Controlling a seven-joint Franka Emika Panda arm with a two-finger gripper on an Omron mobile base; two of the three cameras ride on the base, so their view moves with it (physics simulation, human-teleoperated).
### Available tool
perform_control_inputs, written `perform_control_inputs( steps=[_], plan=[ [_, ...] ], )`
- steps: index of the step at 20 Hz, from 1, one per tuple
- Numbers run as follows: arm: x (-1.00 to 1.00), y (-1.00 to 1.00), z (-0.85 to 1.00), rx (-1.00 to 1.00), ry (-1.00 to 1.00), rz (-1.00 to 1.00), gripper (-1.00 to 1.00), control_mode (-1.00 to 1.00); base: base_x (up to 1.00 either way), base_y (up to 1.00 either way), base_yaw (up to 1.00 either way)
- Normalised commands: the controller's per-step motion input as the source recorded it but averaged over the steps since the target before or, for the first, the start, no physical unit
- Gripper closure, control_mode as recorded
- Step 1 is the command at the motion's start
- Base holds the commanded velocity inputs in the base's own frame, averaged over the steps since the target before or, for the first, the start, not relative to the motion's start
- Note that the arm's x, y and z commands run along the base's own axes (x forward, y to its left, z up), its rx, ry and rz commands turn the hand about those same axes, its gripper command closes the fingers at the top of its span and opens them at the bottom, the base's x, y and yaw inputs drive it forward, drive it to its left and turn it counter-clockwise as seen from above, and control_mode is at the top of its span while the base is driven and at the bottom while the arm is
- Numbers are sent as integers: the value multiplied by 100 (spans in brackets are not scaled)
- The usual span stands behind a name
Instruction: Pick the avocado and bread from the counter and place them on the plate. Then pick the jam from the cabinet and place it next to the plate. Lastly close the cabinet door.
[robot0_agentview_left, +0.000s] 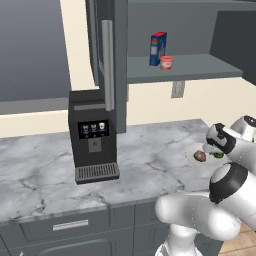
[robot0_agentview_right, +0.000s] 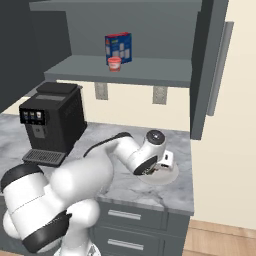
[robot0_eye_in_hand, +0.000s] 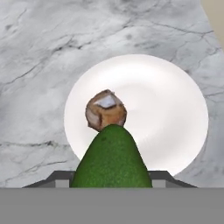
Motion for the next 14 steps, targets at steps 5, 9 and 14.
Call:
perform_control_inputs(
  steps=[5,9,14],
  plan=[
    [37,-28,-28,0,0,10,100,-100,0,0,0],
    [25,-29,-36,0,0,10,100,-100,0,0,0],
    [17,-9,-19,0,0,4,100,-100,0,0,0]
  ],
)
